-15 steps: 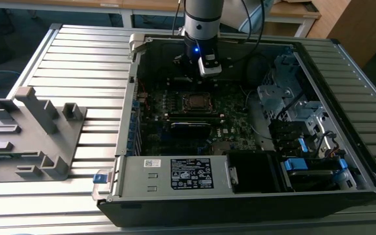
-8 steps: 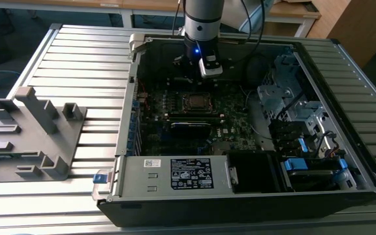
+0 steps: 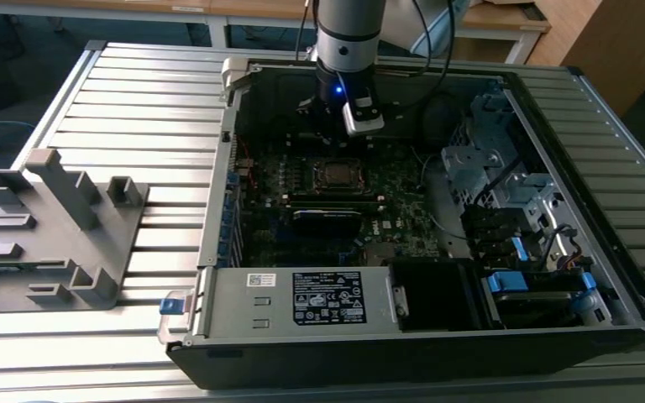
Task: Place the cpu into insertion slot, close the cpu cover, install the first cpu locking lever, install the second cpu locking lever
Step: 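Install the first cpu locking lever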
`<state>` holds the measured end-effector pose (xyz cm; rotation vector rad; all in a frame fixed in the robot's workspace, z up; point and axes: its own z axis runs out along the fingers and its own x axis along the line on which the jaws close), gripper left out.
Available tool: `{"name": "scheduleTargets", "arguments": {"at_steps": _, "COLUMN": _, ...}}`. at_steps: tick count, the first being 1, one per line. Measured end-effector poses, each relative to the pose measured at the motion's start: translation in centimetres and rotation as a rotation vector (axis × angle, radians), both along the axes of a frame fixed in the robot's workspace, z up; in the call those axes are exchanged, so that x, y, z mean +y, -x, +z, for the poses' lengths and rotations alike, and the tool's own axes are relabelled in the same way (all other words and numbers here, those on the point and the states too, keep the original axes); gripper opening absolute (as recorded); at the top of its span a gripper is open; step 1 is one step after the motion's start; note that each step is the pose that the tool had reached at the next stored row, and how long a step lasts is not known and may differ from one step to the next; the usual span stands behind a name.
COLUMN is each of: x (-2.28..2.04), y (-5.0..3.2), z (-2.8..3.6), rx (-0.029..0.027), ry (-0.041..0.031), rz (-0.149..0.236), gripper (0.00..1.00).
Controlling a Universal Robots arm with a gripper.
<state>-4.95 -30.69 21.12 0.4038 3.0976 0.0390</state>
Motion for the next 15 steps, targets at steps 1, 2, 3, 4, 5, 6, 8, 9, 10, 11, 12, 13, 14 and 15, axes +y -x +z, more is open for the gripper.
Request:
{"name": "scheduleTargets", "arguments": {"at_steps": 1, "x": 0.0, "y": 0.0, "z": 0.0, "rx": 0.0, "ry": 0.0003, "rz": 0.002, "gripper": 0.11}}
{"name": "scheduleTargets", "arguments": {"at_steps": 2, "x": 0.0, "y": 0.0, "z": 0.0, "rx": 0.0001, "ry": 0.0004, "rz": 0.002, "gripper": 0.11}}
{"name": "scheduleTargets", "arguments": {"at_steps": 3, "x": -0.01, "y": 0.0, "z": 0.0, "rx": 0.0001, "ry": 0.0006, "rz": 0.002, "gripper": 0.11}}
{"name": "scheduleTargets", "arguments": {"at_steps": 4, "x": -0.01, "y": 0.0, "z": 0.0, "rx": 0.0001, "ry": 0.0006, "rz": 0.002, "gripper": 0.11}}
{"name": "scheduleTargets", "arguments": {"at_steps": 5, "x": -0.01, "y": 0.0, "z": 0.01, "rx": 0.0001, "ry": 0.0006, "rz": 0.002, "gripper": 0.11}}
{"name": "scheduleTargets", "arguments": {"at_steps": 6, "x": -0.01, "y": 0.0, "z": 0.01, "rx": 0.0001, "ry": 0.0006, "rz": 0.002, "gripper": 0.11}}
{"name": "scheduleTargets", "arguments": {"at_steps": 8, "x": -0.01, "y": -0.06, "z": 0.01, "rx": 0.0001, "ry": 0.0006, "rz": 0.003, "gripper": 0.11}}
{"name": "scheduleTargets", "arguments": {"at_steps": 9, "x": -0.01, "y": -0.18, "z": 0.0, "rx": 0.0001, "ry": 0.0006, "rz": 0.002, "gripper": 0.11}}
{"name": "scheduleTargets", "arguments": {"at_steps": 10, "x": -0.01, "y": -0.32, "z": 0.0, "rx": 0.0001, "ry": 0.0006, "rz": 0.002, "gripper": 0.11}}
{"name": "scheduleTargets", "arguments": {"at_steps": 11, "x": -0.01, "y": -0.45, "z": -0.01, "rx": 0.0001, "ry": 0.0005, "rz": 0.003, "gripper": 0.11}}
{"name": "scheduleTargets", "arguments": {"at_steps": 12, "x": -0.01, "y": -0.55, "z": -0.02, "rx": 0.0, "ry": 0.0004, "rz": 0.004, "gripper": 0.11}}
{"name": "scheduleTargets", "arguments": {"at_steps": 13, "x": -0.01, "y": -0.61, "z": -0.03, "rx": 0.0, "ry": 0.0005, "rz": 0.007, "gripper": 0.11}}
{"name": "scheduleTargets", "arguments": {"at_steps": 14, "x": -0.01, "y": -0.63, "z": -0.03, "rx": 0.0001, "ry": 0.0006, "rz": 0.017, "gripper": 0.11}}
{"name": "scheduleTargets", "arguments": {"at_steps": 15, "x": -0.01, "y": -0.63, "z": -0.03, "rx": 0.0001, "ry": 0.0007, "rz": 0.03, "gripper": 0.11}}
